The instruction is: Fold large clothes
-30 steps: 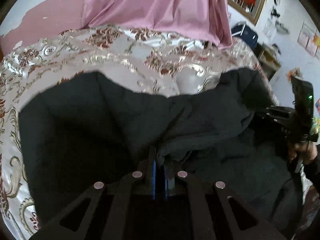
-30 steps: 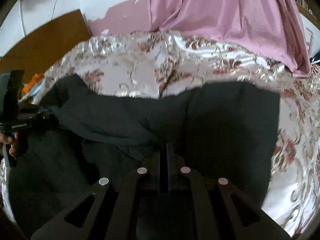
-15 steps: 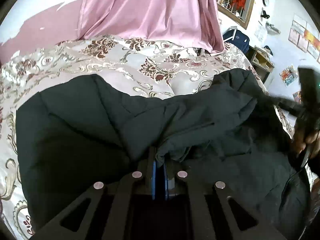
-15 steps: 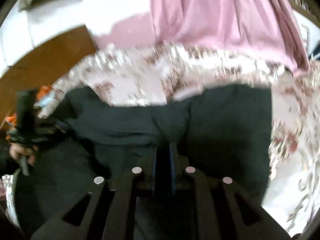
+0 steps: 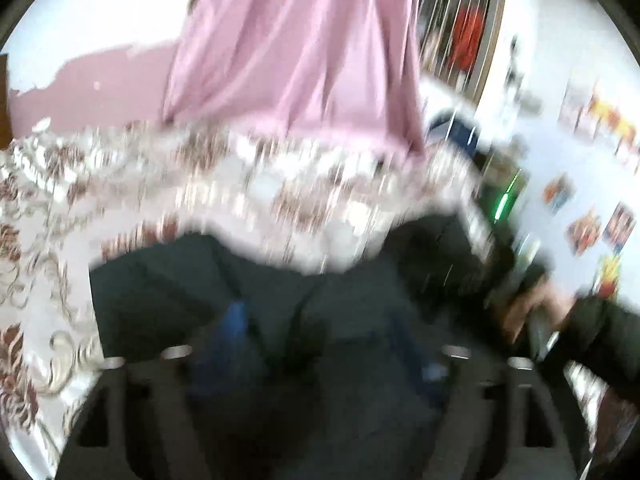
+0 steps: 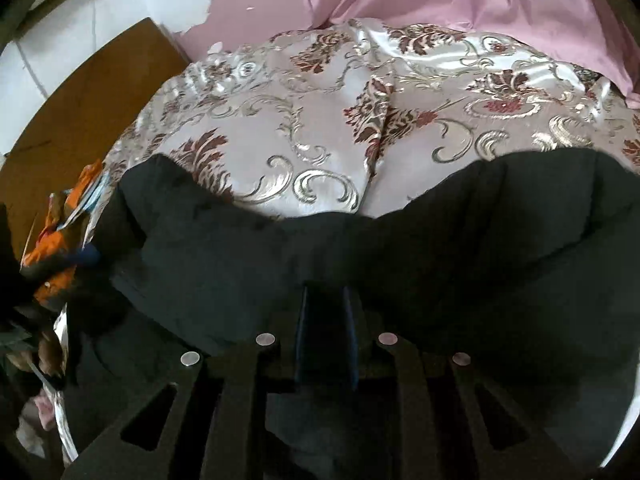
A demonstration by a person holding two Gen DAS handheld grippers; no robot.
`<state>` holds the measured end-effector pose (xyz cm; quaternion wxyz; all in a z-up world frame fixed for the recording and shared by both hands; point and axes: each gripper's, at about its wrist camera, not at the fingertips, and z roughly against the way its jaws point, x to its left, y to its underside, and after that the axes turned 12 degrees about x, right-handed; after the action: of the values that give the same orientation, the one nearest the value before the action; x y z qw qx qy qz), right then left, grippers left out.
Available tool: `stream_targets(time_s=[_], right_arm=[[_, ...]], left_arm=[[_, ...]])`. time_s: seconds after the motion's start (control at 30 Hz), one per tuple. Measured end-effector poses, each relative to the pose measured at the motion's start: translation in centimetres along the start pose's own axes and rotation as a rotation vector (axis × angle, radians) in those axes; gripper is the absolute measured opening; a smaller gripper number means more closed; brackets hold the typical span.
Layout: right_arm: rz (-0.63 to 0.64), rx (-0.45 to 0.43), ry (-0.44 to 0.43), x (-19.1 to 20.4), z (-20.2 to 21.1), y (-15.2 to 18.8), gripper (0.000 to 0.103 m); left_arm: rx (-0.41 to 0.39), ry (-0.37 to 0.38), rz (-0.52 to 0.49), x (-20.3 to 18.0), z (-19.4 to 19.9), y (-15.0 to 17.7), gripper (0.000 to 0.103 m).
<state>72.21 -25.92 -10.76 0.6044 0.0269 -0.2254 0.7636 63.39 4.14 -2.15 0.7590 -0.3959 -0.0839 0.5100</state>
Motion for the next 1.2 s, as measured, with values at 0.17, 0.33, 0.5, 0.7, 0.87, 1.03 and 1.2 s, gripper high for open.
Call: stream_targets(time_s=[0.17, 0.33, 0.5, 0.7, 0.87, 1.03, 1.2], right_arm=[[0.015, 0.036, -0.058, -0.3, -0.1, 0.8, 0.016], [0.062, 0.144, -0.083, -1.0, -1.3, 0.0, 0.016], [0.063, 0.177, -0.076, -1.3, -4.3, 0.1, 0.013], [0.125, 0.157, 0.096, 1.0, -8.0, -0.3, 0.009], [0.123, 0.104, 0.133, 1.8, -8.2, 0.3, 0.009], [0.104, -0.065, 0.048, 2.5, -3.0, 1.9, 0.009], [0.166, -0.08, -0.001, 5.4, -2.0, 0.9, 0.009]], left_arm=[[0.195, 0.057, -0.057, -1.5, -6.7, -3.2, 0.06], [0.54, -0.087, -0.167, -1.9, -15.5, -1.8, 0.018], [0.574, -0.172, -0.159, -1.2, -18.2, -1.1, 0.013], [0.509, -0.28, -0.215, -1.7, -20.1, 0.3, 0.012], [0.403, -0.212, -0.188, -1.1, -17.6, 0.8, 0.012], [0.288, -0.061, -0.001, 1.4, -14.2, 1.7, 0.012], [0.259, 0.025, 0.122, 3.4, -13.4, 2.5, 0.012]])
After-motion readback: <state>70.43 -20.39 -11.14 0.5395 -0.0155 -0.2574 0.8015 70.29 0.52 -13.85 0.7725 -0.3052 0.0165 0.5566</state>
